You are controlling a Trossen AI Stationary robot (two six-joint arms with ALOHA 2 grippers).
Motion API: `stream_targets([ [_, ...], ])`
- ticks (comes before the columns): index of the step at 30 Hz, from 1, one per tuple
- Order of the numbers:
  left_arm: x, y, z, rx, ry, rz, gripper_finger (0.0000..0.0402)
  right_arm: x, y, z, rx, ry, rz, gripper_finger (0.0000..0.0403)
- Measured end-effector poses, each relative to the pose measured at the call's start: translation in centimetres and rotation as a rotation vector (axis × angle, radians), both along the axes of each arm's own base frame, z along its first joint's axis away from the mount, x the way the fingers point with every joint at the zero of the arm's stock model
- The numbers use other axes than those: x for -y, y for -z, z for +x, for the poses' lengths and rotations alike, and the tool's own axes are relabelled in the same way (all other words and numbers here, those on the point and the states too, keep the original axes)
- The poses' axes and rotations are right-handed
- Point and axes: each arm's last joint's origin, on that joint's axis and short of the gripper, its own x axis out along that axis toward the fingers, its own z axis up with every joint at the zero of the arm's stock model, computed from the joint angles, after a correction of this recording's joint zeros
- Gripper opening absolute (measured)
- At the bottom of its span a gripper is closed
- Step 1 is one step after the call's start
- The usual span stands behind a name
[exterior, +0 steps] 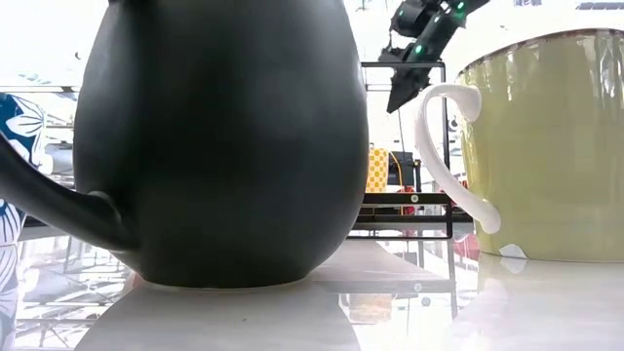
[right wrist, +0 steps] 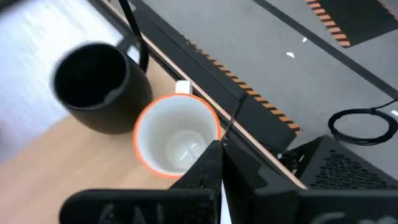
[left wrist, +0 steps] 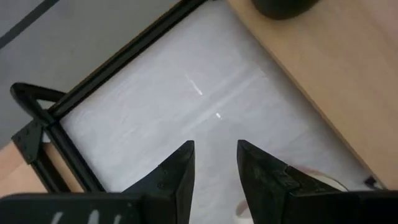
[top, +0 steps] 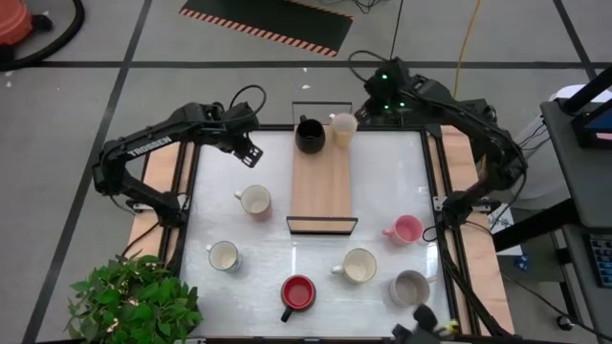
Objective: Place coffee mugs
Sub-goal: Put the pink mug on the shelf
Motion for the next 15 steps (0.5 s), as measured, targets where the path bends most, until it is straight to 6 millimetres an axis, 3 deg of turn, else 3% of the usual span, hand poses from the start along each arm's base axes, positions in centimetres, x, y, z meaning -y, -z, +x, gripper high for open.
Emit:
stream_targets([
  [6,1.5,0.0,0.6,0.008,0.069,-0.030,0.0124,-3.6,-2.4,-2.0,0.079,0.102,0.107,0.0000],
  [10,3.2,0.1,1.1,0.027,0.158,-0.117,0.0125,-6.4,-3.4,-2.2,0.114,0.111,0.174,0.0000],
  [15,6.0,0.2,1.4,-0.006,0.369,-0.172,0.0174,-9.5,-4.2,-1.7,0.164,0.078,0.233,0.0000],
])
